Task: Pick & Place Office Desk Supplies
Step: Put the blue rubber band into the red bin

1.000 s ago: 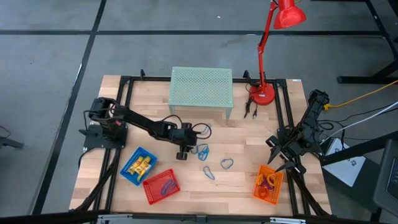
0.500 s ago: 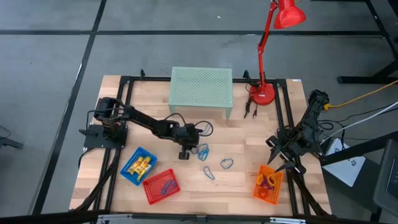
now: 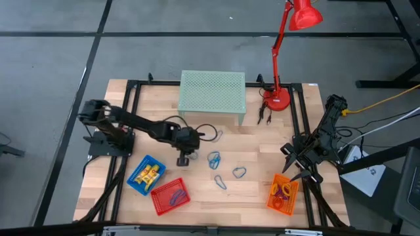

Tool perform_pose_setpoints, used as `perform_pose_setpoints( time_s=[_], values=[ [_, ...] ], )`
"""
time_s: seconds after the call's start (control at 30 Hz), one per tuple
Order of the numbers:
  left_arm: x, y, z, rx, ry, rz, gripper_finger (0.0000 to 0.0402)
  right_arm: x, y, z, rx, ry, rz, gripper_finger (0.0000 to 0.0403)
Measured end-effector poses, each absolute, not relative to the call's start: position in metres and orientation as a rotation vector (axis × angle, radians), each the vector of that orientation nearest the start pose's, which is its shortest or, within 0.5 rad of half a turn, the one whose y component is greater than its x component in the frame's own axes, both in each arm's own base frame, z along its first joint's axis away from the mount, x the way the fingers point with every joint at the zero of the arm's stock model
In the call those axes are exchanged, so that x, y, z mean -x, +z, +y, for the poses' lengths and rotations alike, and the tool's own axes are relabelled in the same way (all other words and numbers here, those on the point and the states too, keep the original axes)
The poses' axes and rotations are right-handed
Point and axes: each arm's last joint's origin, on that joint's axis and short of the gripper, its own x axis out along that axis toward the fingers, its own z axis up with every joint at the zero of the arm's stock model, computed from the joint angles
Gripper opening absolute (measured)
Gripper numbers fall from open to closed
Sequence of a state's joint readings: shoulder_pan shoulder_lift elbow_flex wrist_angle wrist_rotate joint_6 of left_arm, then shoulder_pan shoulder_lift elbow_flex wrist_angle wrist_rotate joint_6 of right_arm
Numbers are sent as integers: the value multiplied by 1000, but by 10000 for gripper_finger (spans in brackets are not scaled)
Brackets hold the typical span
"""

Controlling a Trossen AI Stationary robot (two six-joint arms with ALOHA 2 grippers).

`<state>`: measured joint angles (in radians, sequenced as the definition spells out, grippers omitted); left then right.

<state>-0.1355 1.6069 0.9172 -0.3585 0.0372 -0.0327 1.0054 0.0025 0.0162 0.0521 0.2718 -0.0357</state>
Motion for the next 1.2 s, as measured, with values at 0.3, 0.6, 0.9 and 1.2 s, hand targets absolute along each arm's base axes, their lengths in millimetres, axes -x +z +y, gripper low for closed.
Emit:
perform_pose_setpoints(
  time_s=[0.3,0.6,0.9,1.2],
  values=[
    [-258,245,-77,82,-232,869,3,-58,174,77,-6,732,-67,194],
    [-225,260,-130,214,-325,869,3,-58,174,77,-6,732,-67,195],
    [-213,234,-181,256,-287,911,3,-58,174,77,-6,732,-67,195],
    [-218,181,-205,235,-173,1076,4,-58,174,77,-6,732,-67,195]
  ],
)
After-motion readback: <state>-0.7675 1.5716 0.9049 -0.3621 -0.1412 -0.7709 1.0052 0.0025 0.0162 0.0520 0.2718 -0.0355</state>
